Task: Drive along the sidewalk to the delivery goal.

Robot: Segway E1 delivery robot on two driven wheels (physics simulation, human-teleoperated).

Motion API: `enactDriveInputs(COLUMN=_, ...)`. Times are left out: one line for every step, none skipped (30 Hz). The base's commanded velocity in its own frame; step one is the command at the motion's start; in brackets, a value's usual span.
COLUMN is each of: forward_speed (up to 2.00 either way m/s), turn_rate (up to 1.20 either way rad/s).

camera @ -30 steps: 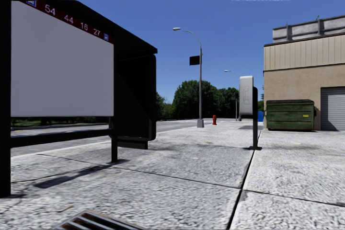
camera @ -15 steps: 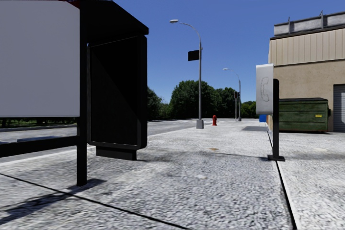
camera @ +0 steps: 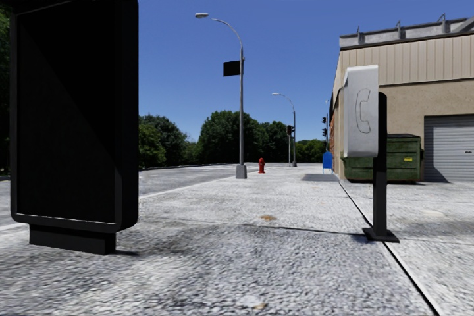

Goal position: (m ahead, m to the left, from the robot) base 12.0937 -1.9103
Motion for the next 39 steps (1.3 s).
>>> enactDriveInputs(forward_speed=2.0, turn_rate=0.0)
enactDriveInputs(forward_speed=2.0, turn_rate=0.0)
enactDriveInputs(forward_speed=2.0, turn_rate=0.0)
enactDriveInputs(forward_speed=2.0, turn_rate=0.0)
enactDriveInputs(forward_speed=2.0, turn_rate=0.0)
enactDriveInputs(forward_speed=2.0, turn_rate=0.0)
enactDriveInputs(forward_speed=2.0, turn_rate=0.0)
enactDriveInputs(forward_speed=2.0, turn_rate=-0.49)
enactDriveInputs(forward_speed=2.0, turn_rate=-0.92)
enactDriveInputs(forward_speed=2.0, turn_rate=-0.92)
enactDriveInputs(forward_speed=2.0, turn_rate=-1.2)
enactDriveInputs(forward_speed=2.0, turn_rate=-1.2)
enactDriveInputs(forward_speed=2.0, turn_rate=-1.2)
enactDriveInputs(forward_speed=2.0, turn_rate=-1.2)
enactDriveInputs(forward_speed=2.0, turn_rate=-0.87)
enactDriveInputs(forward_speed=2.0, turn_rate=-0.87)
enactDriveInputs(forward_speed=2.0, turn_rate=0.0)
enactDriveInputs(forward_speed=2.0, turn_rate=0.0)
enactDriveInputs(forward_speed=2.0, turn_rate=0.0)
enactDriveInputs(forward_speed=2.0, turn_rate=0.0)
enactDriveInputs(forward_speed=2.0, turn_rate=0.0)
enactDriveInputs(forward_speed=2.0, turn_rate=0.0)
enactDriveInputs(forward_speed=2.0, turn_rate=0.0)
enactDriveInputs(forward_speed=2.0, turn_rate=0.0)
enactDriveInputs(forward_speed=2.0, turn_rate=0.0)
enactDriveInputs(forward_speed=2.0, turn_rate=0.0)
enactDriveInputs(forward_speed=2.0, turn_rate=0.0)
enactDriveInputs(forward_speed=2.0, turn_rate=0.0)
enactDriveInputs(forward_speed=2.0, turn_rate=0.0)
enactDriveInputs(forward_speed=2.0, turn_rate=0.0)
enactDriveInputs(forward_speed=2.0, turn_rate=0.0)
enactDriveInputs(forward_speed=2.0, turn_rate=0.0)
enactDriveInputs(forward_speed=2.0, turn_rate=0.0)
enactDriveInputs(forward_speed=2.0, turn_rate=0.0)
enactDriveInputs(forward_speed=2.0, turn_rate=0.0)
enactDriveInputs(forward_speed=2.0, turn_rate=0.0)
enactDriveInputs(forward_speed=2.0, turn_rate=0.0)
enactDriveInputs(forward_speed=2.0, turn_rate=0.0)
enactDriveInputs(forward_speed=2.0, turn_rate=0.0)
